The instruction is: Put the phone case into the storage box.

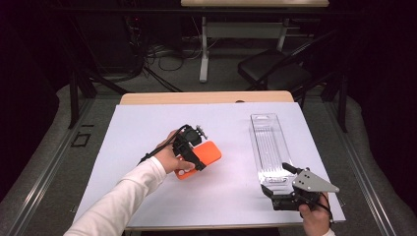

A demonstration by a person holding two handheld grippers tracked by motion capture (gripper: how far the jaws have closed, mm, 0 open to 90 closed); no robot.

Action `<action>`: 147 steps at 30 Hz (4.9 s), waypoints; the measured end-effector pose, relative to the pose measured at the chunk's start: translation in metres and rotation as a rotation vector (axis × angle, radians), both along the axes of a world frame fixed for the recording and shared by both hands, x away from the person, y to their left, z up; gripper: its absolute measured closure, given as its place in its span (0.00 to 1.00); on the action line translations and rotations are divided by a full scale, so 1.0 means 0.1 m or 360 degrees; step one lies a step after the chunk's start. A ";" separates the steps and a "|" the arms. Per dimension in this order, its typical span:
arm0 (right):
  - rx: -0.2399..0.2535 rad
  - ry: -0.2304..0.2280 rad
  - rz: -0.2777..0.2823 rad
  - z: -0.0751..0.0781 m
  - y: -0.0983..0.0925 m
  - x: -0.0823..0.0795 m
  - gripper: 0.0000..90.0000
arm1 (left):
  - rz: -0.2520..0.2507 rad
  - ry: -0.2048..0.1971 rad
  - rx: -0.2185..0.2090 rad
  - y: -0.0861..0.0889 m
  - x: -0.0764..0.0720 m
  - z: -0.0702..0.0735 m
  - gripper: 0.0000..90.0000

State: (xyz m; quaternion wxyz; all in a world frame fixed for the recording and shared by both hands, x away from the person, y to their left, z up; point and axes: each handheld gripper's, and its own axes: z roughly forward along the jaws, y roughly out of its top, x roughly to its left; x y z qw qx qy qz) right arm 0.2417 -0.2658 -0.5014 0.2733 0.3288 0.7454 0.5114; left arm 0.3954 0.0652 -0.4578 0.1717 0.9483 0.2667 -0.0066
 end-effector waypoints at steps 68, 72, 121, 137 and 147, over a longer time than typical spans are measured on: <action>-0.0644 -0.0141 0.0343 0.48 0.94 0.34 0.23 | 0.0038 -0.0001 -0.0036 0.20 -0.30 0.37 0.18; -0.0756 -0.0244 0.0346 0.47 0.96 0.32 0.28 | 0.0016 0.0005 -0.0022 0.16 -0.31 0.37 0.18; -0.1425 -0.0813 0.0487 0.32 1.07 0.27 0.35 | -0.0074 0.0030 -0.0024 -0.18 -0.29 0.36 0.18; -0.1435 -0.0894 0.0516 0.31 1.10 0.27 0.34 | -0.0156 0.0034 -0.0020 -0.40 -0.34 0.37 0.18; -0.1508 -0.0953 0.0518 0.27 1.10 0.27 0.35 | -0.0173 0.0040 -0.0025 -0.47 -0.36 0.39 0.18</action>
